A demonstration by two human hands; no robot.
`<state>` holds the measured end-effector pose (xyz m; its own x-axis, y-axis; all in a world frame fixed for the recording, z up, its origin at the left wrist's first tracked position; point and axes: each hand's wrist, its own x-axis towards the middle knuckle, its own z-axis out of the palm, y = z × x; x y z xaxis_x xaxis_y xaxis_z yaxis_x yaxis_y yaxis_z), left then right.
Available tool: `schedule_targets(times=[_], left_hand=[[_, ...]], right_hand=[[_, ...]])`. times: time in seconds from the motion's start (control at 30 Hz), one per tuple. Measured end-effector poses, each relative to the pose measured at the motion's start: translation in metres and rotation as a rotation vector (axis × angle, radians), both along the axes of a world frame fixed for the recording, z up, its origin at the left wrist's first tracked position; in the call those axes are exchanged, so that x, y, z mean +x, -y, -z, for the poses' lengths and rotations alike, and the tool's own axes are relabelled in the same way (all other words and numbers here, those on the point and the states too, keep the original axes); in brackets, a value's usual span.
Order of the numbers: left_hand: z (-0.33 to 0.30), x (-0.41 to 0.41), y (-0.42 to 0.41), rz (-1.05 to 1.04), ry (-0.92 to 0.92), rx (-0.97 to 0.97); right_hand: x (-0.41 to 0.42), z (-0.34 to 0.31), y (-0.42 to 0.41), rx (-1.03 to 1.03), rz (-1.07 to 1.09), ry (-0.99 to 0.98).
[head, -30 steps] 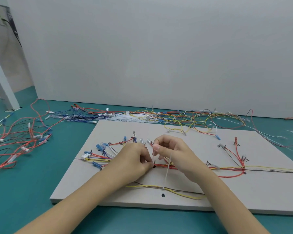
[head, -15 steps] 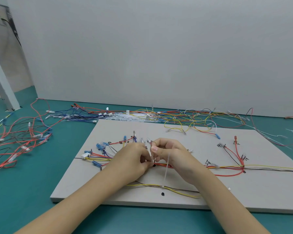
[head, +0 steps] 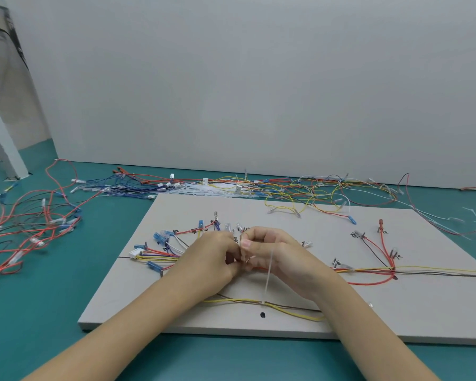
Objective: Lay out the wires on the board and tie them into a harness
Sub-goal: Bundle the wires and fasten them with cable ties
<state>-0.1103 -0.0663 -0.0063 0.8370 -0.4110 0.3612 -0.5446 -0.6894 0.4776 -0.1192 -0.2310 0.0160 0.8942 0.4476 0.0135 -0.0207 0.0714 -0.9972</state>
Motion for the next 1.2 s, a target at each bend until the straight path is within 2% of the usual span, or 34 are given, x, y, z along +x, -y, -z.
schedule_targets(times=[0.13,0.17,0.23,0.3,0.37,0.43,0.5,0.6,0.7,1.0,1.2], left_hand=[[-0.015,0.002,-0.003,0.059,0.018,0.075],[-0.023,0.003,-0.004,0.071,0.029,0.008],[-0.038,0.008,-0.009,0.015,0.062,-0.271],[-0.052,0.018,-0.023,-0.114,0.117,-0.59],[-0.057,0.035,-0.04,-0.301,0.231,-0.726],[-0.055,0.059,-0.057,-0.452,0.298,-0.6],[-0.044,0.088,-0.068,-0.513,0.219,-0.389],[-0.021,0.126,-0.075,-0.497,0.015,-0.077],[0.001,0.143,-0.075,-0.386,-0.083,0.191],[0.005,0.162,-0.069,-0.514,-0.122,0.395],[0.009,0.167,-0.068,-0.533,-0.144,0.425]], right_hand=[[0.012,-0.007,0.009,0.269,0.278,-0.139],[0.015,-0.008,0.015,0.294,0.36,-0.163],[0.019,-0.009,0.028,0.359,0.489,-0.248],[0.021,-0.01,0.036,0.408,0.546,-0.346],[0.021,-0.01,0.038,0.366,0.525,-0.377],[0.022,-0.009,0.037,0.323,0.478,-0.359],[0.021,-0.008,0.034,0.282,0.435,-0.324],[0.02,-0.005,0.03,0.211,0.383,-0.289],[0.02,-0.003,0.028,0.133,0.369,-0.267],[0.02,0.0,0.025,0.04,0.369,-0.23],[0.02,0.003,0.023,0.032,0.377,-0.216]])
